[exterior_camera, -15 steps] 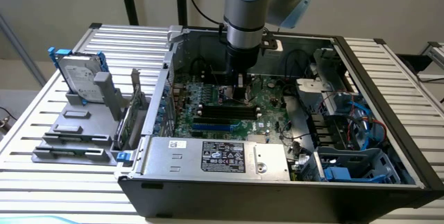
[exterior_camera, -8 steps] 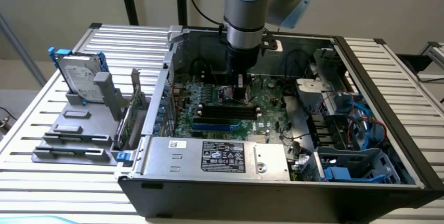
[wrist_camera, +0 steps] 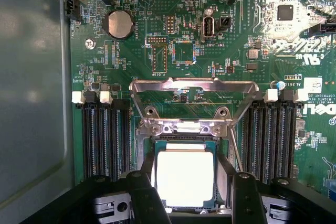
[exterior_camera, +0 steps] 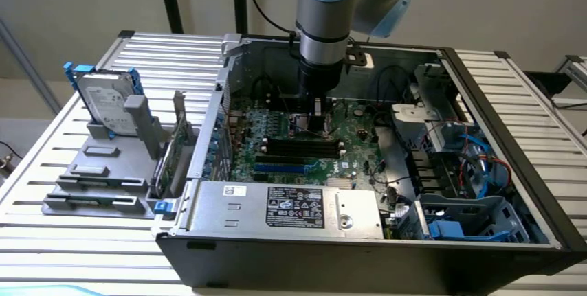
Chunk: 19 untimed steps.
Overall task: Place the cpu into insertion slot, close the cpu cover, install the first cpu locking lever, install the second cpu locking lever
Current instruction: 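Place the cpu into insertion slot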
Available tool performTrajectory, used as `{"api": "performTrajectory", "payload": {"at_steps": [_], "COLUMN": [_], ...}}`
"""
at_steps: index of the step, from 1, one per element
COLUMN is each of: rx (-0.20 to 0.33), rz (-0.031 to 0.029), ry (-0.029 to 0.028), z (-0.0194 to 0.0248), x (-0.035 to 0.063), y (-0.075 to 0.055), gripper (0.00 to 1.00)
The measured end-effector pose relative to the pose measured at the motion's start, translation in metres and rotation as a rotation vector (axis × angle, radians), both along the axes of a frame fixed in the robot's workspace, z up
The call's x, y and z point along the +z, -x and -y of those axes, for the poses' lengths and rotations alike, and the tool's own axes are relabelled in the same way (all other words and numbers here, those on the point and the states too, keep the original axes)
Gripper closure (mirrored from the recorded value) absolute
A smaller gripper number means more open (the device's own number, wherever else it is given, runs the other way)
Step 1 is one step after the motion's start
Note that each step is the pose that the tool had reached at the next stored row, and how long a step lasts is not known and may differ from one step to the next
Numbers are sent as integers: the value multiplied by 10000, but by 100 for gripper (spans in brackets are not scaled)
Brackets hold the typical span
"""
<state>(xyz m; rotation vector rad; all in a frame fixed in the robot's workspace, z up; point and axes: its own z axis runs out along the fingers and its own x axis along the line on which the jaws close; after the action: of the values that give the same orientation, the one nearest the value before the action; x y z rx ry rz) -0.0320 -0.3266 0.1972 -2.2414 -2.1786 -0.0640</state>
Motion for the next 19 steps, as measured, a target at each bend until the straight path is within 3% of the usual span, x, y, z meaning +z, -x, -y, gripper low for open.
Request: {"api": "performTrajectory", "payload": {"at_steps": [6, 8, 9, 13, 19], "rx": [-5, -8, -8, -9, -9], "rz": [5, 3, 2, -1, -9], "ry": [-7, -2, -1, 6, 2], "z": [-1, -1, -1, 1, 0], "x": [-3, -3, -2, 6, 141], "y": [-1, -1, 0, 1, 3], "gripper": [46, 44, 38, 38, 38]}}
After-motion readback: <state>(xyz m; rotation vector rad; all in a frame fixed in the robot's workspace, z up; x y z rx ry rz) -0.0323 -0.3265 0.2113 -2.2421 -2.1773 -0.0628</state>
